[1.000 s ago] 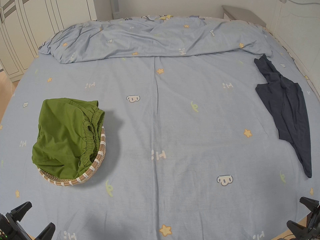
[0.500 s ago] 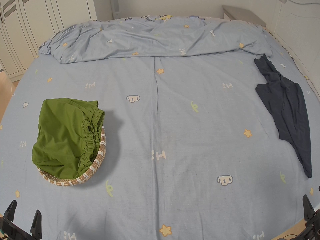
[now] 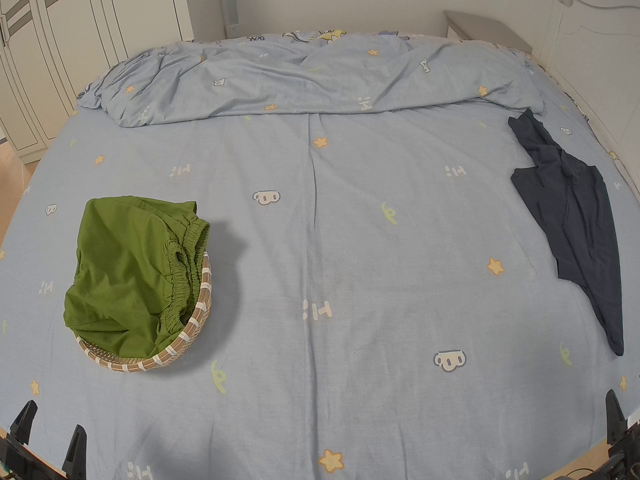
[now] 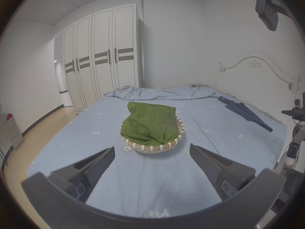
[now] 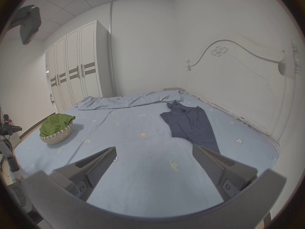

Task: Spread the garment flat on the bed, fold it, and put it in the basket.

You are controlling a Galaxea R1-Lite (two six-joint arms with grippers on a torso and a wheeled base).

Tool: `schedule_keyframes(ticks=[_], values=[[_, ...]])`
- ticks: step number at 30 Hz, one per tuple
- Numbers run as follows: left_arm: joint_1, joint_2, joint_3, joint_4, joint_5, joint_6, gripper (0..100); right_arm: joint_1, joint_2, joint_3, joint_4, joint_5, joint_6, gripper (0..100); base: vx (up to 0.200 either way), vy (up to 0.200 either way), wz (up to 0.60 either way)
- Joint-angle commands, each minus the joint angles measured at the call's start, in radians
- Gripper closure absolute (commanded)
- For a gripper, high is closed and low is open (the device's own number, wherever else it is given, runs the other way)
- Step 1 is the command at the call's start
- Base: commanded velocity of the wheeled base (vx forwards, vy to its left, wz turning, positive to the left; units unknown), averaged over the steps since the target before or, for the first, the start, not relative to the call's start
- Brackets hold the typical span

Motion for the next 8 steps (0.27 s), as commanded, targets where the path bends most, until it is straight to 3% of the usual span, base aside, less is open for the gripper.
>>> schedule_keyframes(ticks=[1,8], values=[[0.0,-0.013,0.016,0.0,0.001,0.0,0,0.0,-0.016,0.015,0.0,-0.001,0.0,0,0.0,0.0,0.0],[0.0,-0.013,0.016,0.0,-0.001,0.0,0,-0.001,-0.016,0.015,0.0,-0.001,0.0,0,0.0,0.0,0.0]])
